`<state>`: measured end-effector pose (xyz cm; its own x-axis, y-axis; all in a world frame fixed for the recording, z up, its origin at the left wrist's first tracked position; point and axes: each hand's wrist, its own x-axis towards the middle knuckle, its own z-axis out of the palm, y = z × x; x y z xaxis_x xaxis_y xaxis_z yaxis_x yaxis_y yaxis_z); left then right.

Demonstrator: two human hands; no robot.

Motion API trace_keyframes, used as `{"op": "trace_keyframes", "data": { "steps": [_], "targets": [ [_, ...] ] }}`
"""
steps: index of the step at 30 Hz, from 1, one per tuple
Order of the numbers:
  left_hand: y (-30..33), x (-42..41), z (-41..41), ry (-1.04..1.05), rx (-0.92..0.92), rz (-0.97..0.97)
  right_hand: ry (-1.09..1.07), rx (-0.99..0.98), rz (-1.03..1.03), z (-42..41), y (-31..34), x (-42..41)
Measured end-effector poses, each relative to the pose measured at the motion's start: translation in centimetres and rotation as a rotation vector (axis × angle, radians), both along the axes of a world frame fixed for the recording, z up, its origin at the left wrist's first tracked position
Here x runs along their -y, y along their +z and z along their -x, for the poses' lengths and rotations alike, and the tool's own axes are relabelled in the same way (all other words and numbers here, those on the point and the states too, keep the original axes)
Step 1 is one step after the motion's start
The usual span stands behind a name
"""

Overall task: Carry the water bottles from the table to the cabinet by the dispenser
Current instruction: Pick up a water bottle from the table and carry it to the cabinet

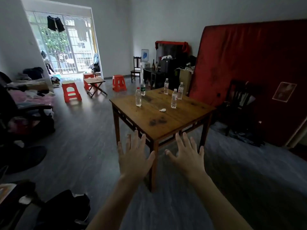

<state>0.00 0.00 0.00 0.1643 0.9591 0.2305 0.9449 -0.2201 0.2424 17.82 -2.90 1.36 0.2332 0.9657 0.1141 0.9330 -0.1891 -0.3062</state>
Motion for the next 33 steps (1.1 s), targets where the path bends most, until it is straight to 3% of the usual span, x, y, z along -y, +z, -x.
{"op": "trace_keyframes", "data": {
  "steps": [16, 23, 33],
  "targets": [
    [-1.1, -18.0, -0.7, 0.002, -0.036, 0.043, -0.133, -0.014, 0.012, -5.4, -1.3, -14.7],
    [-1.2, -25.5, -6.3, -0.010, -0.038, 0.027, -0.176, -0.030, -0.015, -12.7, -1.6, -20.7],
    [0.1, -34.9, -20.4, -0.074, 0.014, 0.033, -0.165, 0.011, -0.012, -26.1, -0.9, -30.3]
  ]
}}
